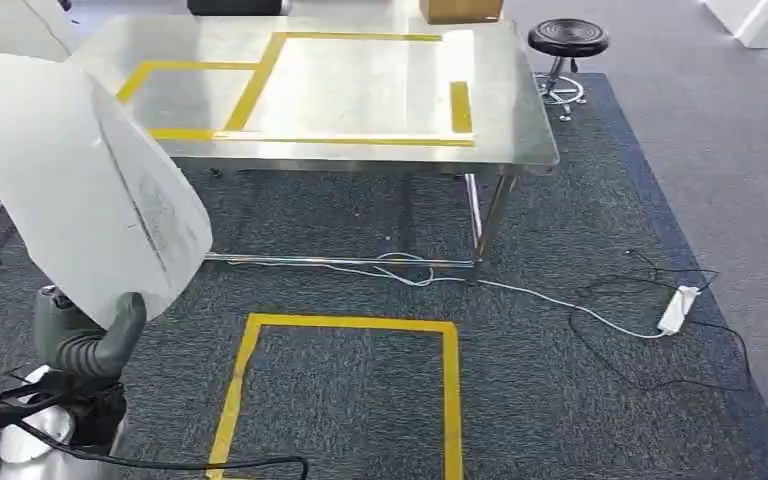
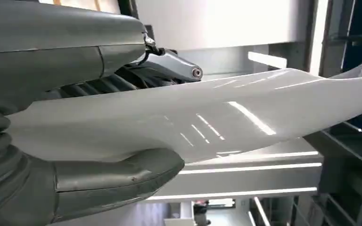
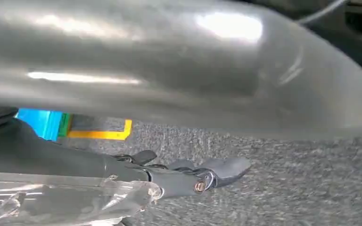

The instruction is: Take the parts from the cabinet and place them on the table.

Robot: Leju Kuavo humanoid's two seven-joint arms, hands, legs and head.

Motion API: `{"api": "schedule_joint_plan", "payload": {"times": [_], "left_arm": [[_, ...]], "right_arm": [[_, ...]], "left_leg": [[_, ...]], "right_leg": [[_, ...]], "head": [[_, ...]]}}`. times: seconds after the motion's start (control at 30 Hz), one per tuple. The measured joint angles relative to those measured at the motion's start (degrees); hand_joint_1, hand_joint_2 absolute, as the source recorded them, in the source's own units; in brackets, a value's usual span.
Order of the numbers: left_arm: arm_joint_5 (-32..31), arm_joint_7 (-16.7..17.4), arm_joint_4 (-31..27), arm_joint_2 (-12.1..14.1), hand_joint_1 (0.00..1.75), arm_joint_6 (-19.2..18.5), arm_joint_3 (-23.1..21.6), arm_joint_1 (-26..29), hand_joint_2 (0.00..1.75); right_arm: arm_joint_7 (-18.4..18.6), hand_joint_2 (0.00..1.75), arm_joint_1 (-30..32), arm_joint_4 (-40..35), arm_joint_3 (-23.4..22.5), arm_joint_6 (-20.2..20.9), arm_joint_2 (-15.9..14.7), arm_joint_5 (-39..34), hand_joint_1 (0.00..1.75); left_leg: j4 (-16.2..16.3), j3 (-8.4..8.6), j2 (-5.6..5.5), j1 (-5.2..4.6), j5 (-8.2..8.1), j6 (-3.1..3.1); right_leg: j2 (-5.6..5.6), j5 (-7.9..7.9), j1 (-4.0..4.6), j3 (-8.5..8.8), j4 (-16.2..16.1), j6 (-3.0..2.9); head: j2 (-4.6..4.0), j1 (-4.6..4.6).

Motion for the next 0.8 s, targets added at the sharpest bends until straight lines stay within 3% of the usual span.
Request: {"api": "schedule_joint_plan", "payload": {"times": [0.03, 0.07, 0.1, 0.23, 0.3, 0.33, 0.37, 0.4, 0.47, 0.53, 0.57, 0.6, 0.67, 0.77, 0.8], "left_arm": [[0.0, 0.1, -0.1, 0.0, 1.75, 0.1, 0.0, -0.1, 1.75], [0.0, 0.2, -0.1, -0.1, 1.75, 0.1, 0.0, -0.2, 1.75], [-0.1, 0.5, -0.1, -0.2, 1.75, 0.1, -0.1, -0.1, 1.75], [-0.1, 0.5, -0.1, -0.2, 1.75, 0.1, -0.1, -0.1, 1.75], [-0.1, 0.6, -0.1, -0.2, 1.75, 0.1, -0.1, 0.0, 1.75], [-0.4, 0.9, -0.1, -0.2, 1.75, 0.2, -0.1, 0.1, 1.75], [-0.5, 1.0, -0.1, -0.2, 1.75, 0.2, -0.1, 0.1, 1.75], [-0.5, 1.4, -0.1, -0.2, 1.75, 0.3, -0.1, 0.1, 1.75], [-0.7, 2.0, -0.1, -0.3, 1.75, 0.5, -0.1, 0.0, 1.75], [-0.7, 2.2, -0.1, -0.3, 1.75, 0.8, -0.1, 0.0, 1.75], [-0.9, 2.4, -0.1, -0.3, 1.75, 0.8, -0.1, 0.0, 1.75], [-0.9, 2.5, -0.1, -0.3, 1.75, 0.9, -0.2, 0.0, 1.75], [-0.9, 2.6, -0.1, -0.3, 1.75, 0.9, -0.2, -0.1, 1.75], [-1.0, 2.7, -0.1, -0.3, 1.75, 0.9, -0.4, -0.1, 1.75], [-1.0, 2.8, -0.1, -0.3, 1.75, 1.0, -0.5, -0.1, 1.75]], "right_arm": [[-0.1, 0.00, 0.0, 0.0, 0.0, 0.2, 0.0, 0.0, 0.00], [-0.1, 0.00, 0.2, 0.0, 0.0, 0.1, 0.0, 0.1, 0.00], [0.0, 0.00, 0.2, 0.0, 0.0, 0.1, 0.0, 0.0, 0.00], [0.0, 0.00, 0.2, 0.0, 0.0, 0.1, 0.0, 0.0, 0.00], [0.2, 0.00, 0.1, 0.1, -0.1, 0.0, 0.0, -0.3, 0.00], [0.6, 0.00, 0.1, 0.2, -0.3, -0.4, 0.0, -0.4, 0.00], [0.8, 0.00, 0.1, 0.2, -0.3, -0.5, 0.0, -0.3, 0.00], [1.0, 0.00, 0.1, 0.2, -0.3, -0.5, 0.0, -0.2, 0.00], [1.3, 0.00, 0.0, 0.3, -0.3, -0.6, 0.0, 0.0, 0.00], [1.6, 0.00, 0.0, 0.3, -0.3, -0.6, 0.0, 0.0, 0.00], [1.6, 0.00, 0.0, 0.3, -0.3, -0.6, 0.0, 0.0, 0.00], [1.7, 0.00, 0.0, 0.3, -0.3, -0.6, 0.0, 0.0, 0.00], [1.9, 0.00, 0.0, 0.3, -0.3, -0.7, 0.0, 0.0, 0.00], [2.2, 0.00, 0.0, 0.3, -0.3, -0.7, 0.0, 0.1, 0.00], [2.2, 0.00, 0.0, 0.3, -0.3, -0.7, 0.0, 0.1, 0.00]], "left_leg": [[0.0, 0.00, -0.66, 0.12, -0.01, 0.24], [0.0, -0.04, -1.00, 0.16, 0.09, 0.55], [0.0, -0.07, -1.27, 0.16, 0.08, 0.71], [0.0, -0.10, -1.35, 0.16, 0.08, 0.73], [0.0, -0.12, -2.07, 0.15, 0.06, 0.78], [0.1, 0.23, -3.49, 0.25, -0.06, 0.58], [0.1, 0.42, -3.72, 0.34, -0.17, 0.37], [0.1, 0.45, -3.88, 0.21, -0.28, -0.03], [0.4, 0.09, -4.15, -0.05, -0.26, -0.68], [0.5, -0.09, -4.11, -0.12, -0.01, 1.29], [0.4, -0.06, -4.11, -0.12, -0.06, 1.65], [0.2, -0.03, -4.08, -0.10, 0.09, 1.57], [-0.1, 0.01, -4.08, -0.01, 0.35, 1.08], [-0.6, 0.04, -4.08, 0.26, 0.53, -0.97], [-0.6, 0.03, -4.08, 0.33, 0.48, -1.24]], "right_leg": [[3.67, -1.47, -0.07, -0.63, 1.9, 0.31], [5.38, -3.58, -0.18, -2.33, 5.7, 0.40], [6.12, -5.24, -0.18, -4.07, 9.3, 0.48], [6.24, -5.62, -0.18, -4.51, 10.2, 0.49], [6.72, -7.64, -0.15, -7.50, 15.8, 0.59], [6.79, -1.63, -0.36, -6.07, 10.0, 0.41], [6.93, 0.98, -0.50, -3.57, 4.7, 0.40], [7.80, 1.68, -0.72, -1.85, 0.8, 0.51], [8.11, 1.59, -0.60, -1.56, 0.2, -0.33], [8.19, 1.91, -0.63, -1.73, 0.1, -0.31], [8.22, 1.95, -0.56, -1.79, 0.1, -0.41], [8.25, 1.96, -0.46, -1.84, 0.1, -0.56], [8.22, 1.99, -0.34, -1.97, 0.1, -0.99], [8.18, 1.98, -0.16, -2.13, 0.2, -1.24], [8.18, 2.00, -0.11, -2.14, 0.2, -1.29]], "head": [[0.00, 0.46], [0.00, 0.66], [0.00, 0.74], [0.00, 0.74], [0.00, 0.76], [0.00, 0.72], [0.00, 0.79], [0.00, 0.81], [0.00, 0.70], [0.00, 0.68], [0.00, 0.79], [0.00, 0.72], [0.00, 0.74], [0.00, 0.76], [0.00, 0.76]]}}
